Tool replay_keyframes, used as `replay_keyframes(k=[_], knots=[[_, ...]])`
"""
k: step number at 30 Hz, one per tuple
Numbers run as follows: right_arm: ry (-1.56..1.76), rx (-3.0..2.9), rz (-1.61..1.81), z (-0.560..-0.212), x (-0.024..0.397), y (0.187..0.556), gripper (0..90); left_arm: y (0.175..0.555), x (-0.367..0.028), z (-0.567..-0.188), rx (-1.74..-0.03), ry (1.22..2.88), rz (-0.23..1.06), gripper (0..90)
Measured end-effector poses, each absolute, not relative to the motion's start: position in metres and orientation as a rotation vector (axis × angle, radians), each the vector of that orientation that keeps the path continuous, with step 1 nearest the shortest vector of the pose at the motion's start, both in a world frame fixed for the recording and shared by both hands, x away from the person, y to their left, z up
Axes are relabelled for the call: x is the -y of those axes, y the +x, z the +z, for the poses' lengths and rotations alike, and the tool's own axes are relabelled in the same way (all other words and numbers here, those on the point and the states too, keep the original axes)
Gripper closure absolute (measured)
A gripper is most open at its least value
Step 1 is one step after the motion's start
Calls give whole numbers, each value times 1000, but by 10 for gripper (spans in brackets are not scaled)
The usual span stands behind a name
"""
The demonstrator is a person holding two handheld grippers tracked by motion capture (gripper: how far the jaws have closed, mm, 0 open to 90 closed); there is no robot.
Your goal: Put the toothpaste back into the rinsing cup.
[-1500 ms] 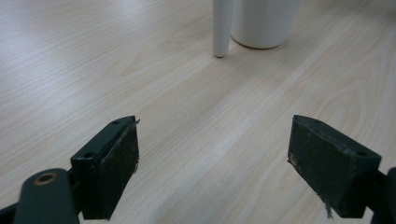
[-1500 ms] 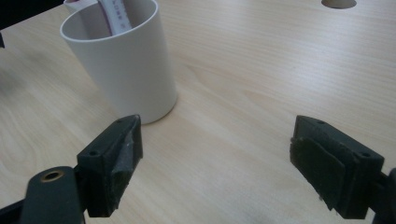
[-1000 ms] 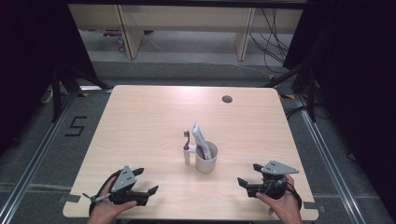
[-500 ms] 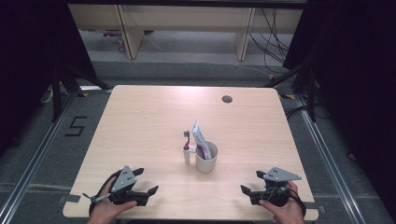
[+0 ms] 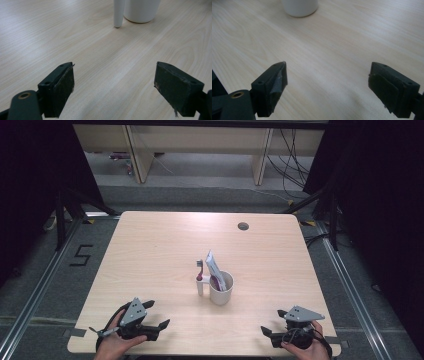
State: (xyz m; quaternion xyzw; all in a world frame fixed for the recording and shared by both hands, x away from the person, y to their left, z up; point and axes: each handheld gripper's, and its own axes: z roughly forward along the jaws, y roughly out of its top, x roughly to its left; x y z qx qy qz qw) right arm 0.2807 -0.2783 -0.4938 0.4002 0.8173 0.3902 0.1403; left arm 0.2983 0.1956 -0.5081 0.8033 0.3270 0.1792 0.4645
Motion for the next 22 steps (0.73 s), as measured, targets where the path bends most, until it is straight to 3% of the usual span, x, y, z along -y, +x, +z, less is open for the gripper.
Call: replay_keyframes(k=[22], knots=[[1112, -2362, 1113, -497, 284, 278, 165, 298, -195, -509, -805, 1974, 442, 160]])
